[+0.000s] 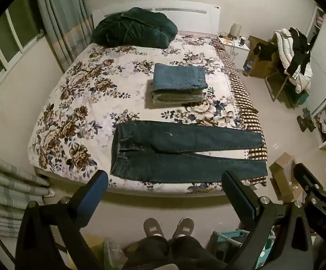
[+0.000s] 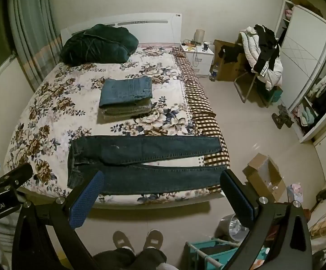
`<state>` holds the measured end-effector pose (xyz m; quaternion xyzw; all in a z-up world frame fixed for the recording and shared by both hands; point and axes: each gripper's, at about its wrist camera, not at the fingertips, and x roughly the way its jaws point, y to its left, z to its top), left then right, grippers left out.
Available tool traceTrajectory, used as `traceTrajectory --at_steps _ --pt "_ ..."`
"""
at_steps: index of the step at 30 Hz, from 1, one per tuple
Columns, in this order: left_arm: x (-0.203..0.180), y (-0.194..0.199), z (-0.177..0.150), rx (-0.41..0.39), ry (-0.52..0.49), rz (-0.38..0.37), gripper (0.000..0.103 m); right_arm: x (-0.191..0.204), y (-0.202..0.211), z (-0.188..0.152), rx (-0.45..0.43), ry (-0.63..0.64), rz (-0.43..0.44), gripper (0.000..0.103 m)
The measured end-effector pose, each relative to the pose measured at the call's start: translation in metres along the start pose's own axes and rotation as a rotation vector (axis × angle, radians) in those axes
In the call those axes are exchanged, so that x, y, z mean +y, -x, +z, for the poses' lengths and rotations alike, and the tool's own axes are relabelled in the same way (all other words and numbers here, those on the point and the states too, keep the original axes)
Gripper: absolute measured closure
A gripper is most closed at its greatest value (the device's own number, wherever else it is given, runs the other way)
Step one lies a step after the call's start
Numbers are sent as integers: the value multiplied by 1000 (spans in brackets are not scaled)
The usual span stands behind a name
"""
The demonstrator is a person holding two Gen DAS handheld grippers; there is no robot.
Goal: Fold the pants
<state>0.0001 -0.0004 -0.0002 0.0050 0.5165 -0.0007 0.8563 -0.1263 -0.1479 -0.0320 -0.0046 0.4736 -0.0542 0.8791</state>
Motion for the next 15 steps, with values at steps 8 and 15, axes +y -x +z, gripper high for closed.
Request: traceTrajectory --at_steps 8,15 --pt "1 6 5 -2 4 -4 0 -1 1 2 8 5 11 0" --pt "7 7 7 -4 11 -12 0 6 7 6 1 19 18 0"
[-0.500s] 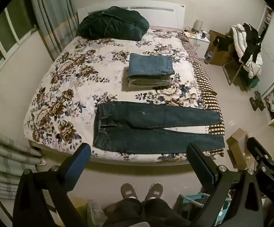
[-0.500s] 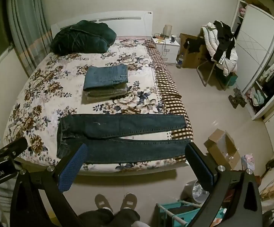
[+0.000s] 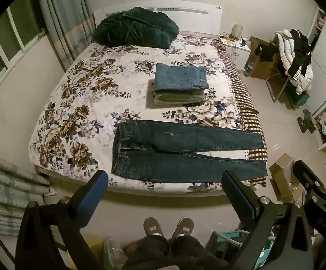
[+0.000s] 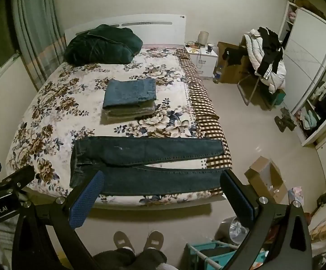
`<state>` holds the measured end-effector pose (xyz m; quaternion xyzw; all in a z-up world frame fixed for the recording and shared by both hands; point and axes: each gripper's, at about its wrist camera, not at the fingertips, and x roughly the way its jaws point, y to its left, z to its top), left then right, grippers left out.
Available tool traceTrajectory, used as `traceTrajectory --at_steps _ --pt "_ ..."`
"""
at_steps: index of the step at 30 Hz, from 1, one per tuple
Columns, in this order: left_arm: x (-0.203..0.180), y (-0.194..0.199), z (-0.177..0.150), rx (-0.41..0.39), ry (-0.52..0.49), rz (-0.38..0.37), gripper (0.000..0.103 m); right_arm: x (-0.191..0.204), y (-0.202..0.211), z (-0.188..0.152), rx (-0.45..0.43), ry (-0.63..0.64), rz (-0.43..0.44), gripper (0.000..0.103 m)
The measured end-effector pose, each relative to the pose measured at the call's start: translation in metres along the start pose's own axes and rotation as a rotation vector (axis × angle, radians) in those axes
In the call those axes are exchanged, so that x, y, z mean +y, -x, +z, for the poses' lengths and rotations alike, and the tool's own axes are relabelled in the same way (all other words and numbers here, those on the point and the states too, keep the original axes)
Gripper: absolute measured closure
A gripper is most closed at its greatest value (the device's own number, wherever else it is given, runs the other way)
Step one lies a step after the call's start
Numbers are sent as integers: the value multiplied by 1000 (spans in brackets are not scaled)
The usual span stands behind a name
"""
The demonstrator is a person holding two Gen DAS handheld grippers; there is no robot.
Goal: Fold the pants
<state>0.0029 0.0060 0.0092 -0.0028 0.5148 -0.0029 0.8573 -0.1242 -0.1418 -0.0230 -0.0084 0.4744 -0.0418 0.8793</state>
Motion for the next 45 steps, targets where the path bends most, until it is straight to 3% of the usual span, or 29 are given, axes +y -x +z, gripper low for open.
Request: traceTrajectory --at_steps 45 --pt "-10 11 -1 -18 8 1 0 5 31 14 -25 12 7 0"
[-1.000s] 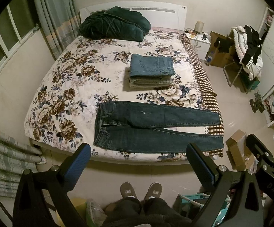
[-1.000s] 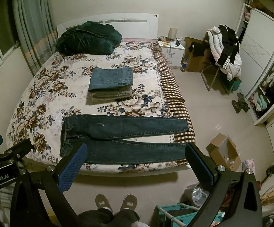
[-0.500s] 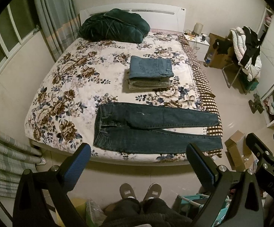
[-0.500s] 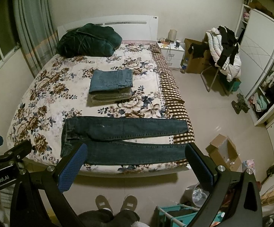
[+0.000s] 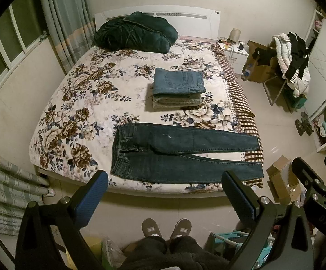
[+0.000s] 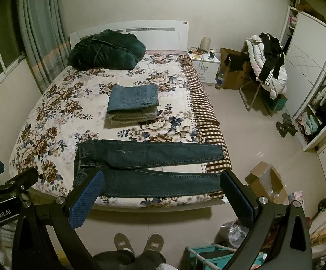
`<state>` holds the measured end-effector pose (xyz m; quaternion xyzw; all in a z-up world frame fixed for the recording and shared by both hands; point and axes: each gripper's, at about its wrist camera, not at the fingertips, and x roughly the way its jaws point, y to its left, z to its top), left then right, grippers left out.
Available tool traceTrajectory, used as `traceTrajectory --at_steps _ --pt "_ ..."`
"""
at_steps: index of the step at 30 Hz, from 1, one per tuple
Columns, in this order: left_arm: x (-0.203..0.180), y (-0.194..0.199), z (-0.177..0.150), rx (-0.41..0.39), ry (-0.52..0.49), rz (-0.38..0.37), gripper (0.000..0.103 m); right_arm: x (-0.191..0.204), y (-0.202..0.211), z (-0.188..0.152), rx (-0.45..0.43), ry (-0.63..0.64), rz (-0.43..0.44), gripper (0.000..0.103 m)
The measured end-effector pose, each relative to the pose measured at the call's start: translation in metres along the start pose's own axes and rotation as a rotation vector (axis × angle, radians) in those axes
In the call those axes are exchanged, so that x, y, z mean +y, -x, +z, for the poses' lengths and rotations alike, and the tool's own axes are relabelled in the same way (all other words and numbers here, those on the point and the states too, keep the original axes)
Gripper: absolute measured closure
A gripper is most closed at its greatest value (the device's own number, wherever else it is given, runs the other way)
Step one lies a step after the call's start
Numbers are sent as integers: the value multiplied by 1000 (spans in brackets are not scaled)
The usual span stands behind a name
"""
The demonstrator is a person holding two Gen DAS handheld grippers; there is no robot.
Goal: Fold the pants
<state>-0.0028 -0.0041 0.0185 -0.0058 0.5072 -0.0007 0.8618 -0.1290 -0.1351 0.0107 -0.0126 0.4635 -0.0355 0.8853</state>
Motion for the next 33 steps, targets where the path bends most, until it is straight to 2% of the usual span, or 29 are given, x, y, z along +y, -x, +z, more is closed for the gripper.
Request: traceTrajectory --at_steps 33 --pt "-1 3 1 -4 5 3 0 0 4 -3 2 -1 10 0"
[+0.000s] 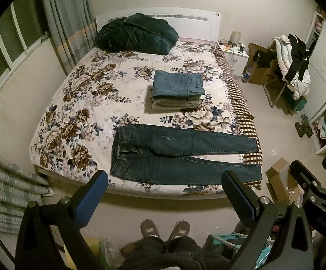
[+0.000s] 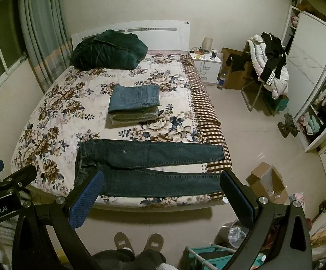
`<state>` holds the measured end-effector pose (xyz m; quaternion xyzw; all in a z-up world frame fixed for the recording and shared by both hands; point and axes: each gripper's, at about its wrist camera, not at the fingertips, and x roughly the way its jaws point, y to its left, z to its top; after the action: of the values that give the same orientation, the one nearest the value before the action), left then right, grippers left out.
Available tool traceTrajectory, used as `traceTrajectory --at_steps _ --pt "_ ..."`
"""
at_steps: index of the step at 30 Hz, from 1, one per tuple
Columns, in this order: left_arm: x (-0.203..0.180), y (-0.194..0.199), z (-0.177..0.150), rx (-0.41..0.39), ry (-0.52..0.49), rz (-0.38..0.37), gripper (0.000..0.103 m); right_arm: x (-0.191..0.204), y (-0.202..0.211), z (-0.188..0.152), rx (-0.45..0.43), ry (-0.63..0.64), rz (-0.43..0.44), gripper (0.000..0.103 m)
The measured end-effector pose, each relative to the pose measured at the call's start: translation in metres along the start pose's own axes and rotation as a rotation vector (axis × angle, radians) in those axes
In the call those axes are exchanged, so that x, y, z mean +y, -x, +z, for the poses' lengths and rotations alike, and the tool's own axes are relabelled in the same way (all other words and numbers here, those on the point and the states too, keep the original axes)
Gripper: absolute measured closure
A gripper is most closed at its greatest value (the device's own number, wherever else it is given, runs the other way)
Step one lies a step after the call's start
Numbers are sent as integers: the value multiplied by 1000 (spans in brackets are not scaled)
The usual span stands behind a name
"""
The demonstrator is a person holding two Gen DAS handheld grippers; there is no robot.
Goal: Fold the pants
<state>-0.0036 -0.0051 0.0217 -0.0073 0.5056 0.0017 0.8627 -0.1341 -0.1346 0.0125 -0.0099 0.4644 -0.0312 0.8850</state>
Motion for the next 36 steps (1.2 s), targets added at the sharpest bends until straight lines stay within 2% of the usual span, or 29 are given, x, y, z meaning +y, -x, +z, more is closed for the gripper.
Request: traceTrajectory --at_steps 4,8,12,16,23,27,30,32,36 --pt "-8 -3 9 8 6 12 0 -2 2 9 22 -5 16 0" --pt "-15 -29 28 -7 50 63 0 -14 -19 21 44 -24 19 0" --pt "-12 -72 43 -16 93 151 0 -39 -85 28 82 -49 15 0" --pt "-6 -134 66 26 119 225 0 -55 -152 45 122 -88 -13 0" --pt "17 -271 103 181 151 269 0 -79 -312 77 206 -171 -79 0" --pt "32 -353 126 265 168 290 0 -90 -421 97 289 -276 -92 0" --pt "51 -427 143 360 239 272 0 -104 -503 100 350 -367 -121 0" --pt "65 -482 151 436 300 258 0 -118 -569 99 422 -441 -139 0" --pt "89 -584 156 568 402 250 0 -151 -678 81 541 -581 -156 0"
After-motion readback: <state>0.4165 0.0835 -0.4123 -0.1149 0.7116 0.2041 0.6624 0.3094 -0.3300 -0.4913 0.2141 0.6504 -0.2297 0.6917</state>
